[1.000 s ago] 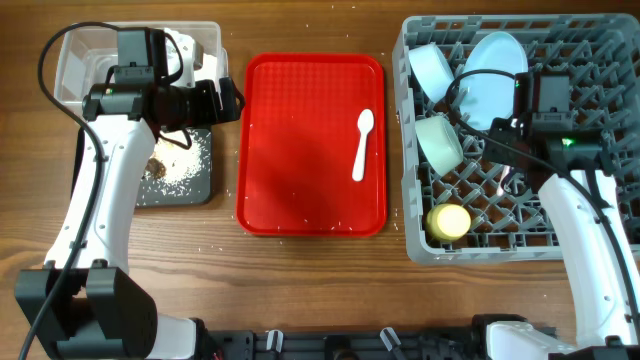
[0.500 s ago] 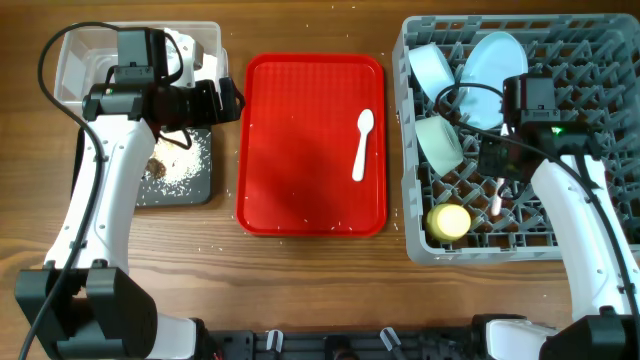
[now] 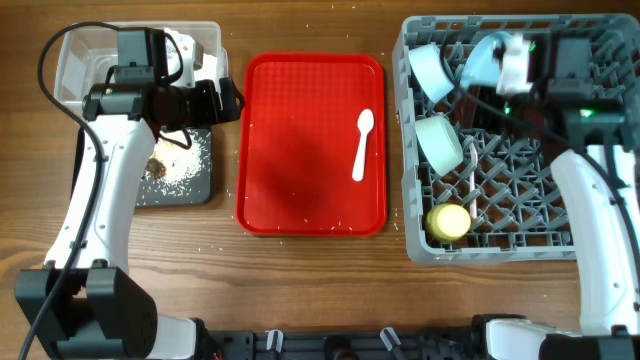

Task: Sort waste into correct bins and load items into the dishwasher rack
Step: 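Grasp the white plastic spoon on the red tray with the right gripper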

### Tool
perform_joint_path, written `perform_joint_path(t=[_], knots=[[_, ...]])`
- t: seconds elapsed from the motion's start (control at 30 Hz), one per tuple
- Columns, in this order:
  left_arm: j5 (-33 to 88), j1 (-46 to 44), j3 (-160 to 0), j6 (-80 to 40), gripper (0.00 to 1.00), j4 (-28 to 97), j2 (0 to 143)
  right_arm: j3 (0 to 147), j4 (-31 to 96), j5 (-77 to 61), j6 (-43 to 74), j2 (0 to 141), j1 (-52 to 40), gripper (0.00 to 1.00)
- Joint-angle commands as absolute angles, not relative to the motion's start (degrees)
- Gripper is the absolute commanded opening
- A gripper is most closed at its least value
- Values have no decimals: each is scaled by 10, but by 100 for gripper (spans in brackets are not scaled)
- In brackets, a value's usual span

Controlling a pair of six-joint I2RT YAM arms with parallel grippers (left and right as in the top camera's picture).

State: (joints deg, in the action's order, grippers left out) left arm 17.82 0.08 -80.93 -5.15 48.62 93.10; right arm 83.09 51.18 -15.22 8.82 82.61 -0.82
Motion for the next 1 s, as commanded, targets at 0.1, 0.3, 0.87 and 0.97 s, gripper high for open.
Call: perform_joint_path(t=[0.1,0.3,0.87,0.97], knots=[[179,2,-810,-49,100,485,923,865,400,-107,212,864,-168,48],[179,2,-810,-49,100,485,923,980,449,-54,232,1042,-245,47],[179,2,-810,-49,100,485,923,1010,522,13,302,1269,-245,48],[179,2,-810,-49,100,485,923,1010,529,-6,302,1304,-243,47]])
